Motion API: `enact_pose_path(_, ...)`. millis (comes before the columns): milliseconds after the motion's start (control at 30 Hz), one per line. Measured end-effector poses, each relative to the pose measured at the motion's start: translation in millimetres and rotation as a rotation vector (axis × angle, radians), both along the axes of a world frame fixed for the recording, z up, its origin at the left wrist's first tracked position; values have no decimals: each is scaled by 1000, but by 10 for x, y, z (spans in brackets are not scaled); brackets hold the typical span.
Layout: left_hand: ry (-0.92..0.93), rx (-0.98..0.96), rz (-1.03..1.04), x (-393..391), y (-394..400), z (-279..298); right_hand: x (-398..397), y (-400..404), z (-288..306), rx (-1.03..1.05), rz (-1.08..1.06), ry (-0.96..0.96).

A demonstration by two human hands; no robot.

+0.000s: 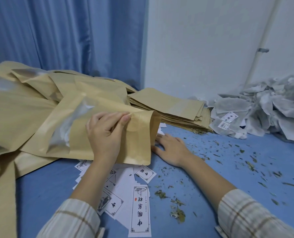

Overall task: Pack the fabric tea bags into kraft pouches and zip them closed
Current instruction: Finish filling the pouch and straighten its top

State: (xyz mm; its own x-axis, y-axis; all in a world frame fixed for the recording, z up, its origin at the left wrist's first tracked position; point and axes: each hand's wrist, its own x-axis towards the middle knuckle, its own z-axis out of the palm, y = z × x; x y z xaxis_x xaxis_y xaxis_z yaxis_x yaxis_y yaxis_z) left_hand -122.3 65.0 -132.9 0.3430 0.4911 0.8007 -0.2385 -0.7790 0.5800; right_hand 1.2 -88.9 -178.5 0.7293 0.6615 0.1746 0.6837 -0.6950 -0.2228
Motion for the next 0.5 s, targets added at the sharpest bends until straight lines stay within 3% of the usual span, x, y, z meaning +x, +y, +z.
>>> enact_pose_path(167, -13, 0, 4, 2, -8, -6, 65, -130, 43, -72, -139, -259)
enact_pose_path(367, -18, -1, 11, 31, -31, -21, 190, -260, -8, -17, -208, -16)
enact_pose_path(500, -10, 3, 16, 37, -26, -30, 186, -160, -9, 15, -106, 22)
